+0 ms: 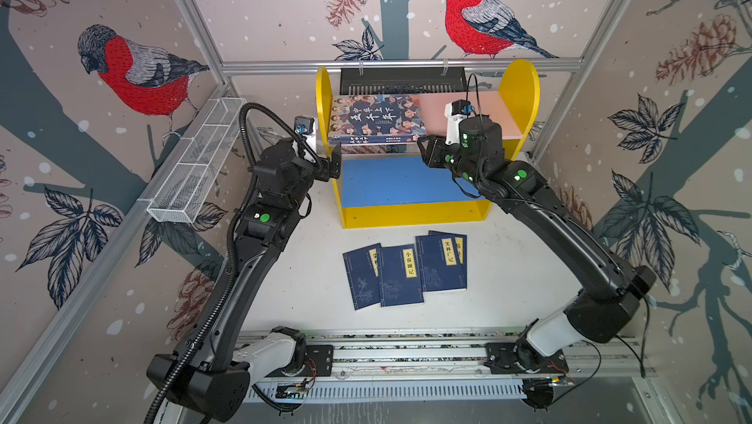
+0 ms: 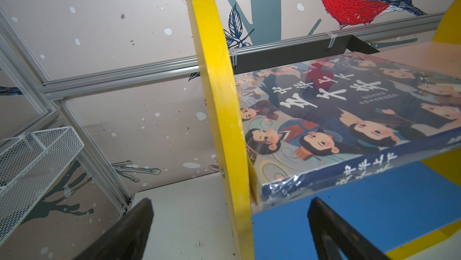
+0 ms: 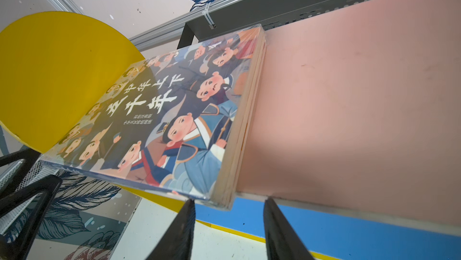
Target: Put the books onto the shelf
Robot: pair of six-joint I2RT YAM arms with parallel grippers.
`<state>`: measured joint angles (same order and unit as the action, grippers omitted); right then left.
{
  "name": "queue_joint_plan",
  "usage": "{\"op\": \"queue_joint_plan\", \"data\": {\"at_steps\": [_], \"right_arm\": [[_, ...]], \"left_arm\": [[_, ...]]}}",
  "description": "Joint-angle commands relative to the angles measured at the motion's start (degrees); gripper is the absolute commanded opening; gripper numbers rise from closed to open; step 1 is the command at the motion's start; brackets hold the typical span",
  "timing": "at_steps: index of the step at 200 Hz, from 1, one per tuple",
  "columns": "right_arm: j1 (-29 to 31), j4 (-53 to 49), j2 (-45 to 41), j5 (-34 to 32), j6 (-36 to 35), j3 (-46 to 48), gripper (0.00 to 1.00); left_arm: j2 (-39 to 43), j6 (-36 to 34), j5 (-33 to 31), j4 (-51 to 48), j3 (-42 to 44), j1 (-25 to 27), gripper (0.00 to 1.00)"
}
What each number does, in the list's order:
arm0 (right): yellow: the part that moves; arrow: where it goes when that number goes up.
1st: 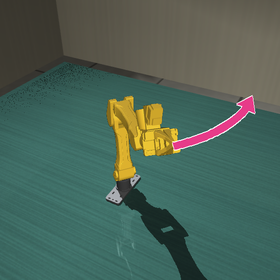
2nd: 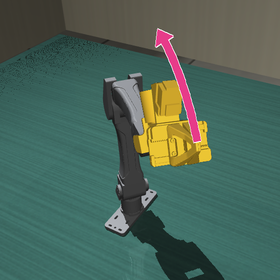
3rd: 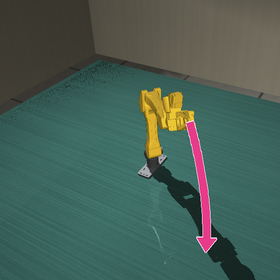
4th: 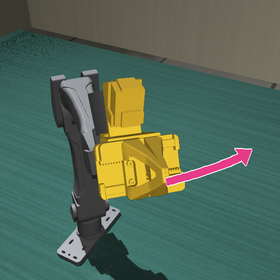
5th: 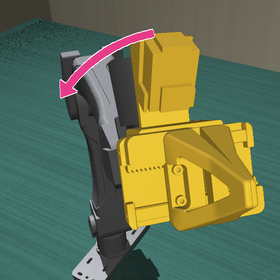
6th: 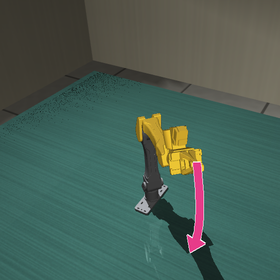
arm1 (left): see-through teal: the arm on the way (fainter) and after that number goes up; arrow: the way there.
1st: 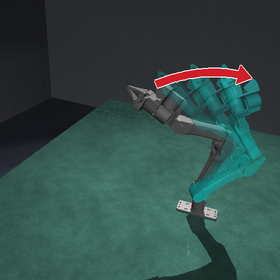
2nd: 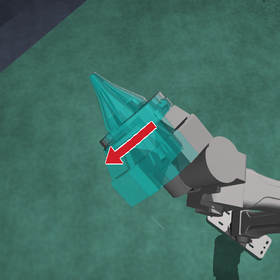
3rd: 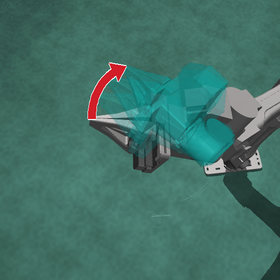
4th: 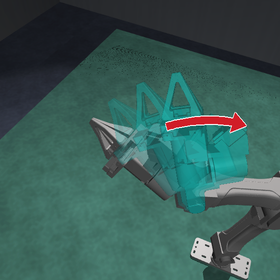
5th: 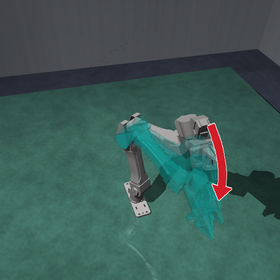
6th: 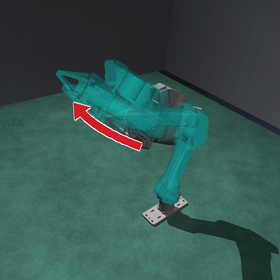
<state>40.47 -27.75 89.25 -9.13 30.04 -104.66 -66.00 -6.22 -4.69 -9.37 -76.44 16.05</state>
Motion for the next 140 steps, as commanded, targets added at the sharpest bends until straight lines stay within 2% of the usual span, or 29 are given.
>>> {"op": "queue_joint_plan", "data": {"at_steps": [1,140], "right_arm": [[0.2,1.3,0.2,-1.2,-0.5,-0.5,0.45],[0.5,0.8,2.4,-1.2,-0.7,-2.1,0.44]], "left_arm": [[0.0,0.3,-0.7,2.3,-0.7,-0.1,0.97],[-1.3,-0.5,-3.5,4.0,-0.7,-0.1,0.97]]}}
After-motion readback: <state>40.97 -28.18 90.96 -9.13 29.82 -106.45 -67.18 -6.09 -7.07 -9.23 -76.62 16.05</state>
